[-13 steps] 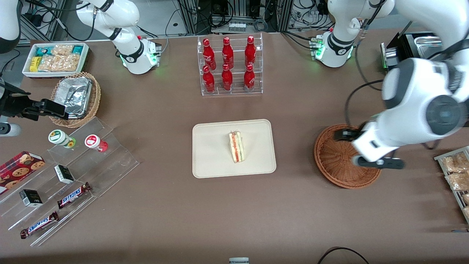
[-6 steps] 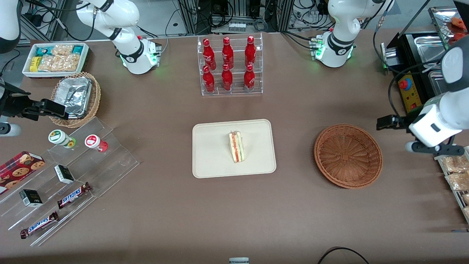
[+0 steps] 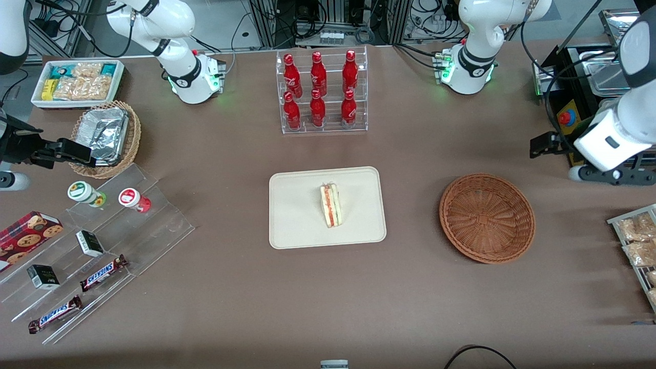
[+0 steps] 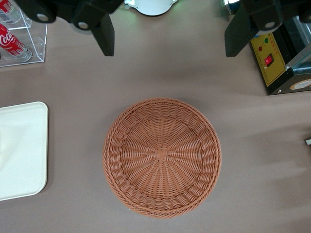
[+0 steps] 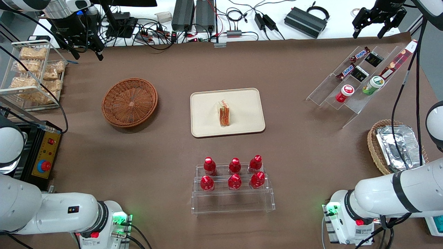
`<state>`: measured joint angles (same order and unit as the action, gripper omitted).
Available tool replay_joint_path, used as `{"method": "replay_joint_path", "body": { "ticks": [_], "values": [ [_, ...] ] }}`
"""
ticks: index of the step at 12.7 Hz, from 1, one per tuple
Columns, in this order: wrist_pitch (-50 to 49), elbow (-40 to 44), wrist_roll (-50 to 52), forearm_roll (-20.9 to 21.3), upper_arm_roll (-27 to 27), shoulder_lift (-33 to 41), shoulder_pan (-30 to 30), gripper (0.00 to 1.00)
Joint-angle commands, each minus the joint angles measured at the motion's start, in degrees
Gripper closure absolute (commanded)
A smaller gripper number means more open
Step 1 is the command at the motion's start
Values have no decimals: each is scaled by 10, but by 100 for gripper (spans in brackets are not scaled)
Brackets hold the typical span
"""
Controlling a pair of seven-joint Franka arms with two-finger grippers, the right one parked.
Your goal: Place sandwich from basket to tray
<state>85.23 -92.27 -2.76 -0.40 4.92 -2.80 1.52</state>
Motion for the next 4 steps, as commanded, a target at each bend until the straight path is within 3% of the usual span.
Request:
{"method": "replay_joint_path", "body": {
  "ticks": [1, 4],
  "values": [
    [-2, -34, 13, 5, 1, 45, -1, 0],
    [-9, -37, 40, 0, 1, 66, -1, 0]
  ]
}}
